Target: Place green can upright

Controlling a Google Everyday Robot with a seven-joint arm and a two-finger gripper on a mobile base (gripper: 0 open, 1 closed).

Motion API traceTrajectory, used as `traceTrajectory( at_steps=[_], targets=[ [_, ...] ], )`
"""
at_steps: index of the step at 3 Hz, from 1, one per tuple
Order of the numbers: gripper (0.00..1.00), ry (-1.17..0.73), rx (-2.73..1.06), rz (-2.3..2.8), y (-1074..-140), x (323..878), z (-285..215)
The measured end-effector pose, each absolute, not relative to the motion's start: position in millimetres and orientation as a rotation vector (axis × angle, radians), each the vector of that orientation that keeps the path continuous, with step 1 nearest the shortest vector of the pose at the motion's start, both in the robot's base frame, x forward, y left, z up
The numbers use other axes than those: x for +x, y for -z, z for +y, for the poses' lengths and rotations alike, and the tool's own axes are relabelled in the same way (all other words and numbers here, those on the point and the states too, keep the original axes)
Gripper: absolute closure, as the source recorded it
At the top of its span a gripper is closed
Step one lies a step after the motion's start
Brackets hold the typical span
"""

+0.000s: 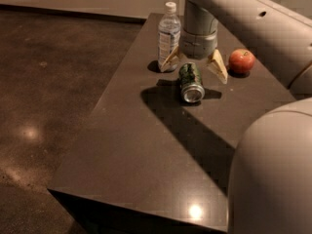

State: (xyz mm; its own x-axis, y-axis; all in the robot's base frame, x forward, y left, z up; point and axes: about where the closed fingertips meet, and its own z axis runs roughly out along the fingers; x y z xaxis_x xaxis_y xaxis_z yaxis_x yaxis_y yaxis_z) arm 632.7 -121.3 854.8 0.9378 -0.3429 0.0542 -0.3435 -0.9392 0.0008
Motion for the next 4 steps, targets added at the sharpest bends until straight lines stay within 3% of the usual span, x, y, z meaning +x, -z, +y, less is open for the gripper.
traceTrajectory(
  at_steps=[1, 2, 4],
  targets=[
    [0.0, -0.076, 3.063, -0.45, -848.1, 633.0, -117.0],
    [0.13, -0.064, 3.054, -0.379, -845.2, 630.9, -112.2],
    [0.59, -0.071, 3.085, -0.286, -854.7, 623.5, -102.3]
  ],
)
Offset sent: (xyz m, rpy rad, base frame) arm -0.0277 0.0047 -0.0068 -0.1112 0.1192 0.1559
